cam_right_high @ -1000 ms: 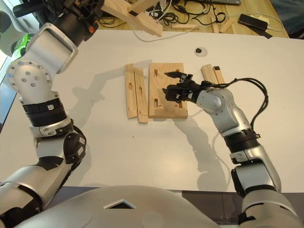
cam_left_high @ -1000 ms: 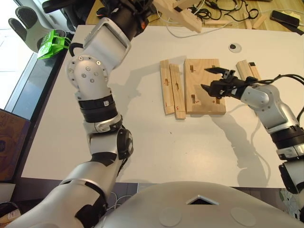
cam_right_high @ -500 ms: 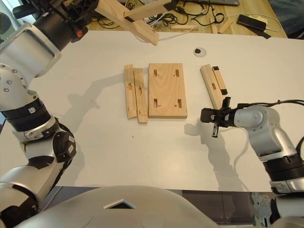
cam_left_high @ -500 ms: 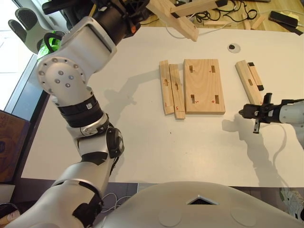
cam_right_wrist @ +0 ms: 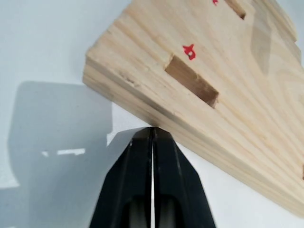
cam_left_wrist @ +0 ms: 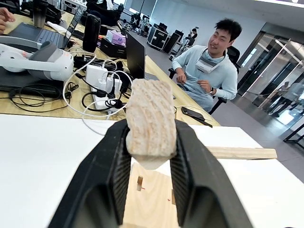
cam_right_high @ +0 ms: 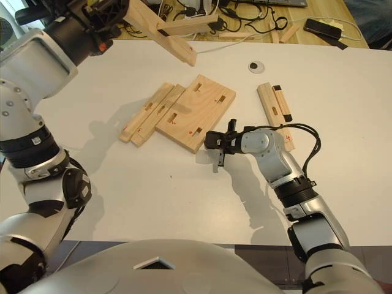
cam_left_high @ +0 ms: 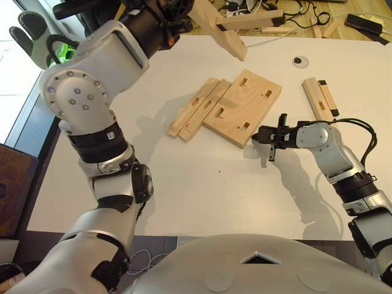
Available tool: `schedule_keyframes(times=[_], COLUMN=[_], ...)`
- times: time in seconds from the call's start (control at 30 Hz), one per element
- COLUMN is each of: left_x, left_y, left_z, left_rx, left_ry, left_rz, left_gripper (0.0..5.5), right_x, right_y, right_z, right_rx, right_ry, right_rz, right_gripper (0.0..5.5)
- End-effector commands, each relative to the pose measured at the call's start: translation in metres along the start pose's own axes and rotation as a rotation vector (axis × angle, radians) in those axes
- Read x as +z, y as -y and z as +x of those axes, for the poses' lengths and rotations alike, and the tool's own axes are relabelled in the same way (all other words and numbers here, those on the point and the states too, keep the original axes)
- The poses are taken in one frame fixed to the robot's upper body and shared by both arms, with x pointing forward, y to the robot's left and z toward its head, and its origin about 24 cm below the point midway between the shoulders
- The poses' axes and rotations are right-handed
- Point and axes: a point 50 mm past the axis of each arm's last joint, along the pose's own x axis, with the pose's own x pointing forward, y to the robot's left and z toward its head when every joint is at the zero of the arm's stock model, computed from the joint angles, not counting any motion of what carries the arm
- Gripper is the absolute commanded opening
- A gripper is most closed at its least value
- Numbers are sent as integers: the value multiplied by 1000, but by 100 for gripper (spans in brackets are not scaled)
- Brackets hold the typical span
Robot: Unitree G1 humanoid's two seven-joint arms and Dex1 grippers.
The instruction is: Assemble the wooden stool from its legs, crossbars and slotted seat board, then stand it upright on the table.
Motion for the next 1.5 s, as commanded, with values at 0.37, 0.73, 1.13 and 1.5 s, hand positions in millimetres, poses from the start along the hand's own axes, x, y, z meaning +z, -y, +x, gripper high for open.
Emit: schedule_keyframes(times=[0.37, 0.73, 1.13, 1.5], left_x=[-3, -33, -5, 5], left_y=[-12, -5, -4, 1], left_z=[-24, -35, -26, -27], left_rx=[-219, -172, -125, -149], left_ry=[-347, -571, -567, -635], left_rz=[216, 261, 305, 349], left_gripper=[102, 102, 102, 102], right_x=[-49, -43, -41, -36], right_y=[-22, -31, -36, -39], right_z=[-58, -44, -31, -25], right_rx=[-139, -164, -204, -247], right_ry=[-135, -100, -67, -34], right_rz=[222, 247, 275, 315], right_gripper=[0, 0, 0, 0])
